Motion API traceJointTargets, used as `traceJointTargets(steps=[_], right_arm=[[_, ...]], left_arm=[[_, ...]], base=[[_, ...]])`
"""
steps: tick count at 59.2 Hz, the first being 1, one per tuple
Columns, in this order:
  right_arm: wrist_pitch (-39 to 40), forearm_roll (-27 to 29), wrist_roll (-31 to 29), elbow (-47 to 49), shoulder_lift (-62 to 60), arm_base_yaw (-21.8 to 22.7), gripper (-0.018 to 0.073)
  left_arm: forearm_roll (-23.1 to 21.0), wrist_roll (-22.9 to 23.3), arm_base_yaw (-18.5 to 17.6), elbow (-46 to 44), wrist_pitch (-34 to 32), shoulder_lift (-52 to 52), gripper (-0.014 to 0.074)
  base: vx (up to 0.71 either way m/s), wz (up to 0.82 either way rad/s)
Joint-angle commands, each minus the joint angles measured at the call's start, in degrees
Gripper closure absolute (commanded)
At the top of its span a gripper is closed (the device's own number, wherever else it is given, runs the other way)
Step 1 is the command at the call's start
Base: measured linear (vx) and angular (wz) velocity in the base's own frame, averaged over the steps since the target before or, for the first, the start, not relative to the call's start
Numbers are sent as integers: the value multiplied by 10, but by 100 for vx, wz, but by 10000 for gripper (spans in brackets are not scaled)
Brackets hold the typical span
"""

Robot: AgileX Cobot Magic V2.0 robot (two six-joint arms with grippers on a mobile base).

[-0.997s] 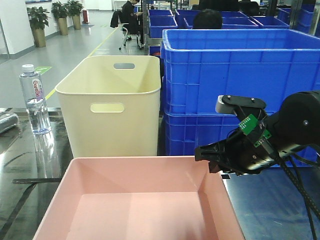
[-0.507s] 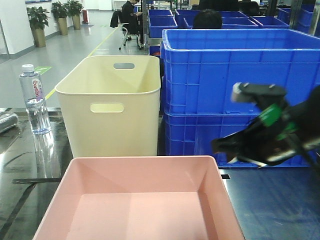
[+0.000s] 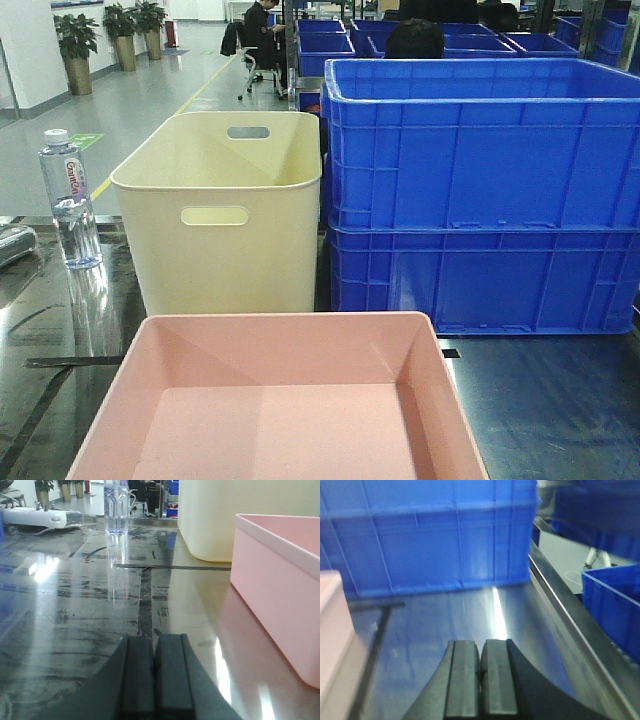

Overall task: Grab pink bin and stack on right shelf
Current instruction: 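Open both grippers and withdraw them from the pink bin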

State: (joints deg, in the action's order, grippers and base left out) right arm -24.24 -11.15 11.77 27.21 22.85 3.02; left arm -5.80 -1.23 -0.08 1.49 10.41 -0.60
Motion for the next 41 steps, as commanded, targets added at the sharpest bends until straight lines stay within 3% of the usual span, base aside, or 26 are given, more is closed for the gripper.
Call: traceJointTargets(steps=[1, 12, 18, 41], right_arm=[[62, -14, -6, -76, -80, 3, 542], [69, 17, -6, -233, -239, 3, 572], [122, 19, -7, -295, -243, 3, 571], [119, 21, -13, -290, -242, 4, 571]], left_arm=[[-5, 3, 1, 9, -50, -4, 494], [-5, 3, 1, 9, -48, -4, 494], [-5, 3, 1, 9, -48, -5, 494], [-5, 3, 1, 9, -44, -4, 494]], base=[[0, 0], [0, 0], [0, 0], [0, 0]])
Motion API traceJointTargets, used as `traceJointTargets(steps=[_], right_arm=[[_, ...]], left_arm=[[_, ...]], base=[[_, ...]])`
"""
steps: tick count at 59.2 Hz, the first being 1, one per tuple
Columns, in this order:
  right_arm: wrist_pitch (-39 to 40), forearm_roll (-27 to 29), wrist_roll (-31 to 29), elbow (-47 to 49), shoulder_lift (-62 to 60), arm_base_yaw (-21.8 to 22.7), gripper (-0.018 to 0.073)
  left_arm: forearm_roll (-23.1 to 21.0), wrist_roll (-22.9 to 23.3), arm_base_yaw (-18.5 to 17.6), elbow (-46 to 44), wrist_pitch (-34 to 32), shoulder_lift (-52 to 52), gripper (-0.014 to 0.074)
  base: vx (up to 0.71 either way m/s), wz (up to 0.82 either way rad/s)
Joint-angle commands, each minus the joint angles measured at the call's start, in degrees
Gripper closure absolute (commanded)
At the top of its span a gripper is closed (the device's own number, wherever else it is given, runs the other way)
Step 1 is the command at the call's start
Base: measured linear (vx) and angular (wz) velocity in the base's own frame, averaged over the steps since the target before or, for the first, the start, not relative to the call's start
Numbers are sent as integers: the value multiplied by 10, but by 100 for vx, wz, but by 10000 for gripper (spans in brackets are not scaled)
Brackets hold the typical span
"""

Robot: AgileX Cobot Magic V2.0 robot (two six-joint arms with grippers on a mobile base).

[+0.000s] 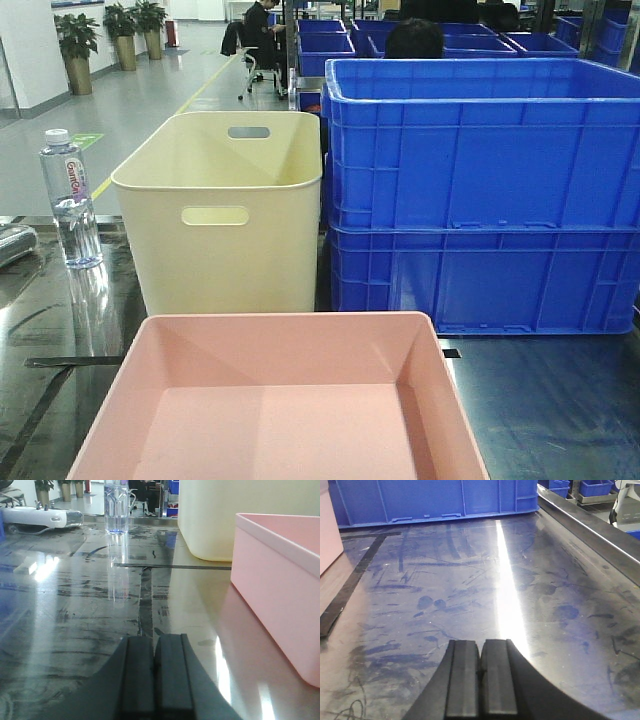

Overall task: Grab pink bin and stack on right shelf
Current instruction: 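Open both grippers and withdraw them from the pink bin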

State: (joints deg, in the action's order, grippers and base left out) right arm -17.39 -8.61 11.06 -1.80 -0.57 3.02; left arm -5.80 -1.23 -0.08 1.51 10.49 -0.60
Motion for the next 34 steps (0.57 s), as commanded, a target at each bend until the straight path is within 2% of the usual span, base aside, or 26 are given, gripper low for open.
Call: traceJointTargets(steps=[1, 34], right_arm=[[51, -5, -6, 0, -8, 4, 571], [50, -5, -6, 0, -8, 4, 571]], left_arm=[[-5, 3, 1, 9, -45, -4, 494], [-5, 3, 1, 9, -44, -4, 494]], base=[[0, 0], [0, 0]])
